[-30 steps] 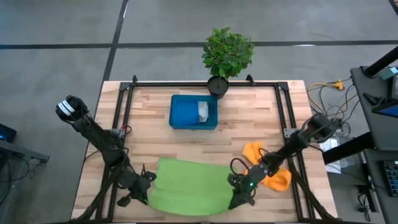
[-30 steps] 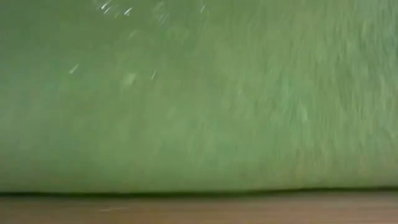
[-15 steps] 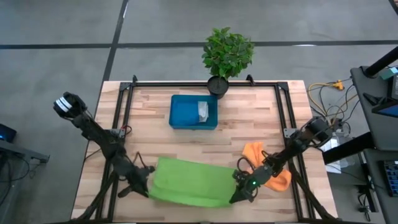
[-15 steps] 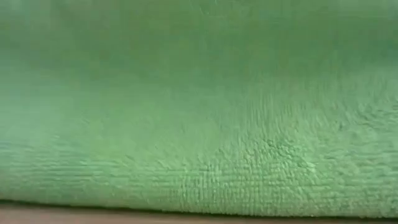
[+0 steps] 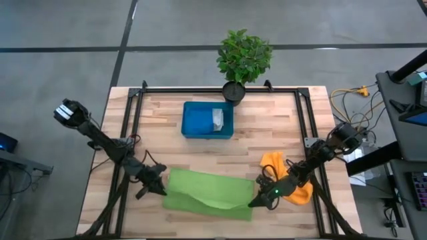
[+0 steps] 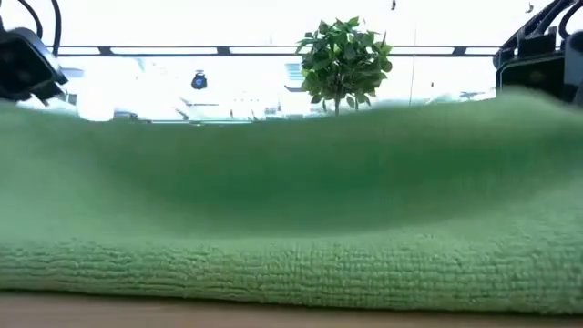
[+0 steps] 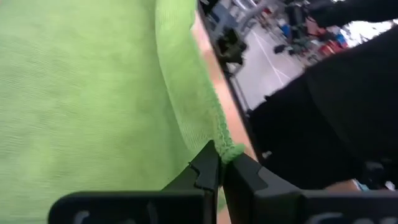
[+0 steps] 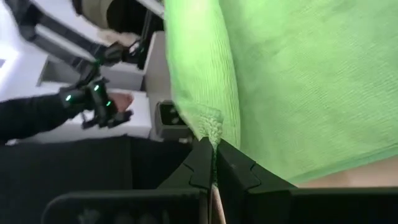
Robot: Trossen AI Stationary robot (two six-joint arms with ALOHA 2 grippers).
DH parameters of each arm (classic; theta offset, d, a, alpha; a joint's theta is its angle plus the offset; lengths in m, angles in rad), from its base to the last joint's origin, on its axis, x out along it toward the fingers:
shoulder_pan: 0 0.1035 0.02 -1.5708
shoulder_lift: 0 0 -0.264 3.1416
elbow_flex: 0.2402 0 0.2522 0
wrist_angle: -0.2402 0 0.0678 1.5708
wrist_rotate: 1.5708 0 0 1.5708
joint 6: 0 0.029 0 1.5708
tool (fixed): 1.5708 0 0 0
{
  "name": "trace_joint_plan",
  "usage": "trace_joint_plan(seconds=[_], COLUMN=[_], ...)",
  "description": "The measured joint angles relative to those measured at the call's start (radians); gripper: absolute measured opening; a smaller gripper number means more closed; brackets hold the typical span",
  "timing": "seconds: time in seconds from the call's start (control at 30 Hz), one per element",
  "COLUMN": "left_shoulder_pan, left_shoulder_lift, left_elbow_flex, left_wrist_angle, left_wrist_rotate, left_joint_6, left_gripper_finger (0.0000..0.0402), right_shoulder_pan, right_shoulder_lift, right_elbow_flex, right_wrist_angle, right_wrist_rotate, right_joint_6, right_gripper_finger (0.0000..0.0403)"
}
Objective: Fold microfiber towels
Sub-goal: Fold the green microfiber towel
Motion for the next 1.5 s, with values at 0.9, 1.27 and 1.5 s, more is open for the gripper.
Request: trace_joint_plan(seconds=[0.9, 1.27, 1.5], left_shoulder_pan=[0.079, 0.079, 0.079], left_shoulder_lift=[0.068, 0.068, 0.014], left_elbow_flex=[0.011, 0.007, 0.003], left_wrist_angle=[0.025, 0.017, 0.029], left_wrist_rotate=[-0.162, -0.173, -0.189], left_joint_6=[0.052, 0.069, 0.112], left_gripper_finger=[0.0, 0.0, 0.0], right_shoulder_pan=[0.026, 0.03, 0.041], right_shoulder_lift=[-0.013, -0.015, -0.039], right_elbow_flex=[0.003, 0.004, 0.0], right_wrist_angle=[-0.099, -0.131, -0.163], right_wrist_rotate=[0.154, 0.2, 0.244], right_joint_6=[-0.053, -0.09, -0.166], right_gripper_finger=[0.0008, 0.0008, 0.0008])
